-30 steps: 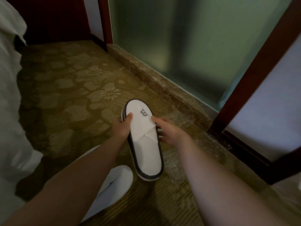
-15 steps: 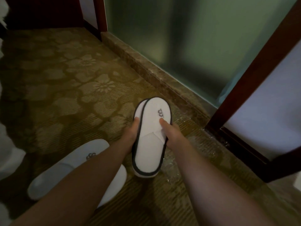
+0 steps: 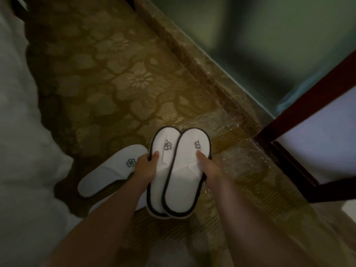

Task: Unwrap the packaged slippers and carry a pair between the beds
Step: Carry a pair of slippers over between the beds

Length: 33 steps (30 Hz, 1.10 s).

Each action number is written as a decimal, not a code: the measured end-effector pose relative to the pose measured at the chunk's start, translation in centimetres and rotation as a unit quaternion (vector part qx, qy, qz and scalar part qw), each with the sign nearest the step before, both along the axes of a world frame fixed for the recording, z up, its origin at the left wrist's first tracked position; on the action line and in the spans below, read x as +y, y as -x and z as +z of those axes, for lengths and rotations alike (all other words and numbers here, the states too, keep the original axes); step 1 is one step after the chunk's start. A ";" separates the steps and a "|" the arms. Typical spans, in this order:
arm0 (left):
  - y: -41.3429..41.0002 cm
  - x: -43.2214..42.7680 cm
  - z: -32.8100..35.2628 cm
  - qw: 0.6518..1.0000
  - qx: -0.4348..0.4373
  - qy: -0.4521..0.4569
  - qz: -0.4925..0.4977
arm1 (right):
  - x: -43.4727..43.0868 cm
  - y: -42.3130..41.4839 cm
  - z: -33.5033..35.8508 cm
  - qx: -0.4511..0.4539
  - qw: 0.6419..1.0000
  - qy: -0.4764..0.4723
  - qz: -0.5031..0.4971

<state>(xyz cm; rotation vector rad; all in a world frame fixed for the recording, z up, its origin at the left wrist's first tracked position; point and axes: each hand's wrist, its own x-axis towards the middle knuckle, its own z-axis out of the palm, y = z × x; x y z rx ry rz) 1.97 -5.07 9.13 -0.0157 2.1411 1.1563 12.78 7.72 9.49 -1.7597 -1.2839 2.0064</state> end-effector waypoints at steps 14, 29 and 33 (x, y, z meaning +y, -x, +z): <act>-0.1 -9.6 27.1 0.989 0.032 0.142 -0.003 | -6.3 -0.4 27.1 -0.136 0.969 -0.003 0.206; -4.5 -25.1 58.7 0.980 0.088 0.148 0.098 | -16.3 0.0 56.9 -0.073 0.923 -0.033 0.377; -7.6 -30.6 62.3 0.970 0.102 0.154 0.159 | -19.8 -0.6 60.9 -0.061 0.893 -0.073 0.440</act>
